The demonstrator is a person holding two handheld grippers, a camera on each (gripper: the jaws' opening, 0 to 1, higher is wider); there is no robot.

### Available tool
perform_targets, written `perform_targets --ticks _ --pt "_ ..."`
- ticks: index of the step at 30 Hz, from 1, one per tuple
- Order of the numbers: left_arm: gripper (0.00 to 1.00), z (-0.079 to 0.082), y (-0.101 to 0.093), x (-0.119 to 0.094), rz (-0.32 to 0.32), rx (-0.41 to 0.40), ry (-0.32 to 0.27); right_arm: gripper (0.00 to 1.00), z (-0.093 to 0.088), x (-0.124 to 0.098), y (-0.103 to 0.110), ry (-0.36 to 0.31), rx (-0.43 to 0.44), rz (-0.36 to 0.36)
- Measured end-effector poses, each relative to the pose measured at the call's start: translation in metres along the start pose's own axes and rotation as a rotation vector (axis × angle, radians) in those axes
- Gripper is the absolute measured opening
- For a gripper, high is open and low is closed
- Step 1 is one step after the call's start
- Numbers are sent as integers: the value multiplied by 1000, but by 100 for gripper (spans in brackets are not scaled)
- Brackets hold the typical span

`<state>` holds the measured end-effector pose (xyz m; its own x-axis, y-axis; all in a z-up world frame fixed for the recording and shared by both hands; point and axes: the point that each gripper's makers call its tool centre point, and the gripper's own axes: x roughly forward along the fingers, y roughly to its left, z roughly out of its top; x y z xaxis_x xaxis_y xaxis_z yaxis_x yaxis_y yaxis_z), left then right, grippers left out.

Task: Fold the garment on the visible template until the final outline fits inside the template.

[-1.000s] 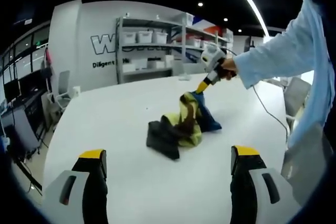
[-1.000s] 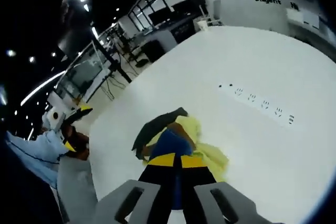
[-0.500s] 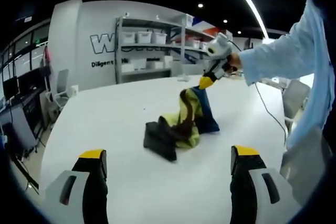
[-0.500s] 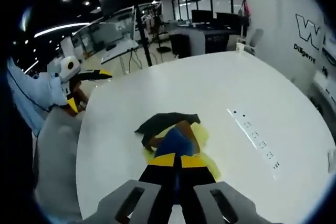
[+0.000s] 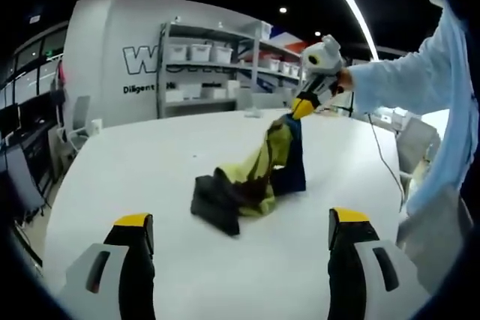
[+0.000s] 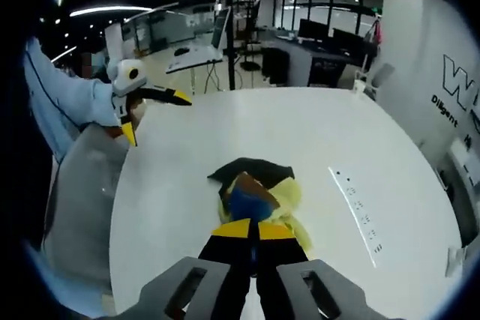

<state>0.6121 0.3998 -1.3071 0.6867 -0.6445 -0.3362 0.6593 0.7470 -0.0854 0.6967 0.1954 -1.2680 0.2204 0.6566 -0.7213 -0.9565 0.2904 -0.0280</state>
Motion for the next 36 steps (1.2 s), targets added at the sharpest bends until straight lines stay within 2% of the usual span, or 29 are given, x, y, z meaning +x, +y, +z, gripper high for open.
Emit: perform_targets --ticks 6,11,21,30,35,36 --pt "93 -2 -5 14 -32 -9 -5 0 -6 -9 5 16 -10 -18" --pt "92 -5 -16 31 -75 -9 4 0 -16 -13 8 26 9 -31" --pt "84 -12 -31 67 -150 16 2 0 -30 -18 9 41 43 -50" --pt "63 -10 -40 93 -218 115 -22 0 -34 -22 6 42 68 -58" --pt "49 -28 -40 116 -247 188 45 0 -35 -21 7 44 74 -58" --pt "48 -32 -40 121 -256 225 60 0 -35 -21 7 45 75 -57"
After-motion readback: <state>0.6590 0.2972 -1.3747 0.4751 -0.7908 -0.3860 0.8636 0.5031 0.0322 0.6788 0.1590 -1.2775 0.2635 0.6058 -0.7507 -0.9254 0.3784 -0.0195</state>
